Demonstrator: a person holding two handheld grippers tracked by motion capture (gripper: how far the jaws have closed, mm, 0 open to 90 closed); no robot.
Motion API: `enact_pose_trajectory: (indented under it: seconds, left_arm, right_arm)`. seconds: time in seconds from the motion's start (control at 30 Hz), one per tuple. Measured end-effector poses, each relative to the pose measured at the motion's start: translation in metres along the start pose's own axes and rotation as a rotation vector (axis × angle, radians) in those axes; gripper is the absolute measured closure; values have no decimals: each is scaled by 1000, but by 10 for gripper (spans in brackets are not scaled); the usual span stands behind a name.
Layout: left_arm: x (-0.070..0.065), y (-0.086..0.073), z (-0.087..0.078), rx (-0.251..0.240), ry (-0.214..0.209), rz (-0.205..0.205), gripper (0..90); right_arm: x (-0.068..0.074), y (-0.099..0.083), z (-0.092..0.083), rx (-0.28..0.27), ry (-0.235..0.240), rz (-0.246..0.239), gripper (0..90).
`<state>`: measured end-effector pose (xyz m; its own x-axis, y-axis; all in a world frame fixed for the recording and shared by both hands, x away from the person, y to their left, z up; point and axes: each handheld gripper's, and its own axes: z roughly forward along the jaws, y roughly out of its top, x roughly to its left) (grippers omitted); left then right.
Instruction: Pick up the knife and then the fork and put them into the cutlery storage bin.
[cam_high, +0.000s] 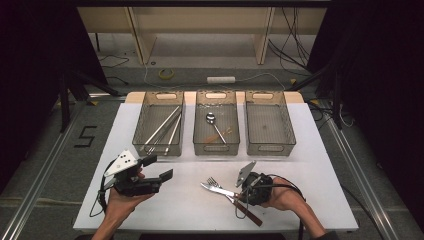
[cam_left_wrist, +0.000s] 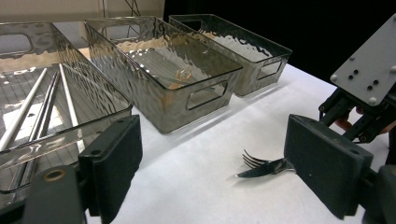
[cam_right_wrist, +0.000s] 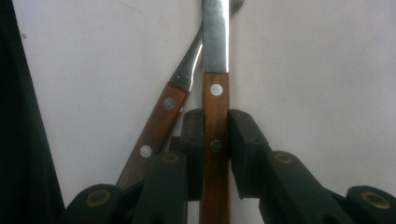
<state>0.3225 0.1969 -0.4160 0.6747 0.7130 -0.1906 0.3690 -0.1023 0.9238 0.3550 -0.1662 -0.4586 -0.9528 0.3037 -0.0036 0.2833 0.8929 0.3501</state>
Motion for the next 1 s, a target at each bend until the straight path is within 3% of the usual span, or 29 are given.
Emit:
enact_pose_trajectory:
  seconds: [0.1, 0.27, 0.6, 1.0]
  left_arm:
    - [0, 0, 0, -1, 0, -1, 189]
    - [0, 0, 0, -7, 1, -6, 188]
    - [0, 0, 0, -11, 4, -6, 188]
    - [0, 1, 0, -16, 3, -4, 186]
  right_arm:
    - [-2, -1, -5, -36, 9, -3, 771]
    - [-5, -3, -11, -59, 2, 25, 771]
    - [-15, -8, -29, -155, 3, 99, 771]
    - [-39, -14, -46, -266, -17, 201, 771]
